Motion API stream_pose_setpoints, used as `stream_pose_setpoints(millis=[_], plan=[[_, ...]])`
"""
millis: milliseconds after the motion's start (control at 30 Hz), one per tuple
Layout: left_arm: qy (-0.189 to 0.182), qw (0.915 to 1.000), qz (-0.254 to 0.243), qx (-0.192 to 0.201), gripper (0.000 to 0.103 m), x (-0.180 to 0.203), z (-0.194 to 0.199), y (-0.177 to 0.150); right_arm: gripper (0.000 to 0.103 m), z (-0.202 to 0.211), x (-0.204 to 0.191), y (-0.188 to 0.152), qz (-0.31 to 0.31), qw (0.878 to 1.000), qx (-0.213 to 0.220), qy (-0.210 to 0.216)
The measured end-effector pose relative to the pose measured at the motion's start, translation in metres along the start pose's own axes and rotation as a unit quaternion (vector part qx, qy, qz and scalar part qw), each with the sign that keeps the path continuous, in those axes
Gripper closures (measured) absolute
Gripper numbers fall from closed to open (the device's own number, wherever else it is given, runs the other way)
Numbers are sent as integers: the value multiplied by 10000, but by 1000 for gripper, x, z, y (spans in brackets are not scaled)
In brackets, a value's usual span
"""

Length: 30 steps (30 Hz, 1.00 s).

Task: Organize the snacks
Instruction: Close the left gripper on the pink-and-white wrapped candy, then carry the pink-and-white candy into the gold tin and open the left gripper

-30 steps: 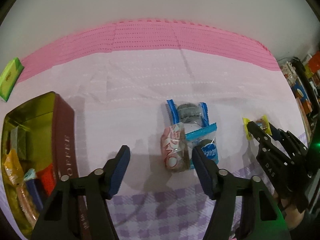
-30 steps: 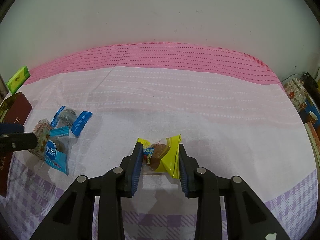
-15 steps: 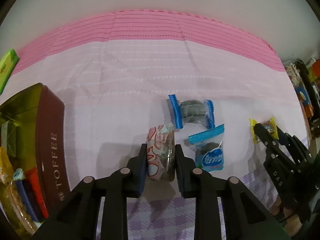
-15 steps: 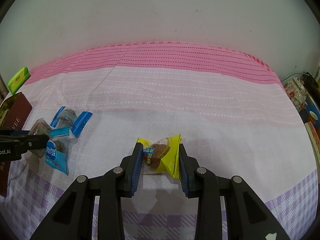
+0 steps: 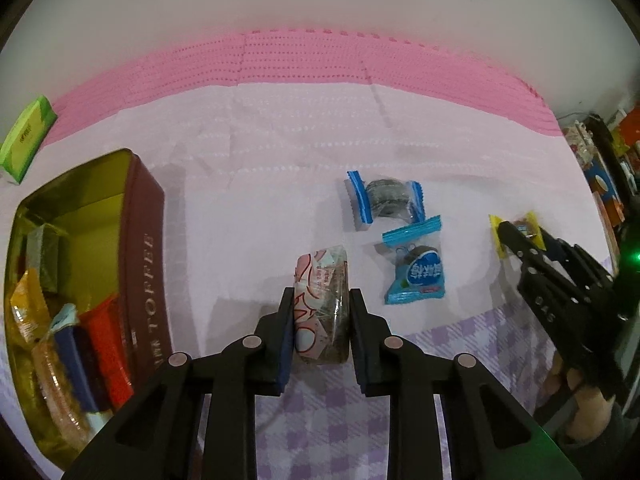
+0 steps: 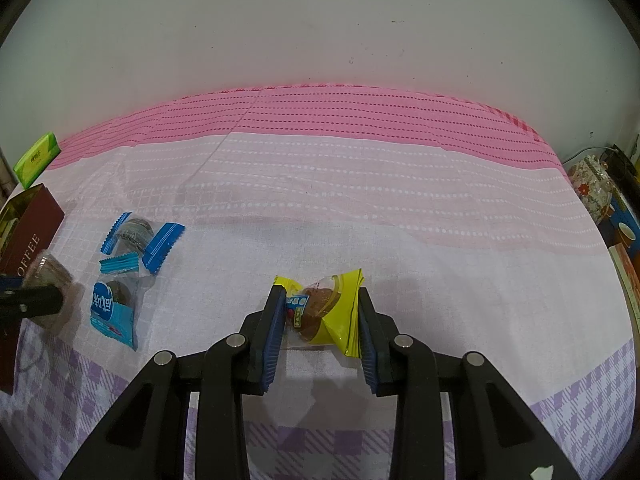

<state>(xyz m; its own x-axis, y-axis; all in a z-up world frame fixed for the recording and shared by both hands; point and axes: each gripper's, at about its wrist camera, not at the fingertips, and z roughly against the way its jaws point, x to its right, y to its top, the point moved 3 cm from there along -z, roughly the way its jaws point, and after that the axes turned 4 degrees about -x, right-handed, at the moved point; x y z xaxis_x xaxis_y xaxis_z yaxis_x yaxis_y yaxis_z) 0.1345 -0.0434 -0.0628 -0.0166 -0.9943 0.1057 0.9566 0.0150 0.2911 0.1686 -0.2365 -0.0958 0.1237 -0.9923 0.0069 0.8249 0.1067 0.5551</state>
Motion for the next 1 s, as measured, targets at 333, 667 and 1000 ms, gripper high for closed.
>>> stream_pose_setpoints(millis=[333,667,1000], plan=[[22,9995,62,306,78,-20,46,4,72,0,0,0,2,10000,0,-2],[780,9934,694,465,78,-113,60,23,71,0,0,0,6,10000,0,1],[1118,9886,981,240,78,-167,37,26,71,0,0,0,11,10000,0,1]])
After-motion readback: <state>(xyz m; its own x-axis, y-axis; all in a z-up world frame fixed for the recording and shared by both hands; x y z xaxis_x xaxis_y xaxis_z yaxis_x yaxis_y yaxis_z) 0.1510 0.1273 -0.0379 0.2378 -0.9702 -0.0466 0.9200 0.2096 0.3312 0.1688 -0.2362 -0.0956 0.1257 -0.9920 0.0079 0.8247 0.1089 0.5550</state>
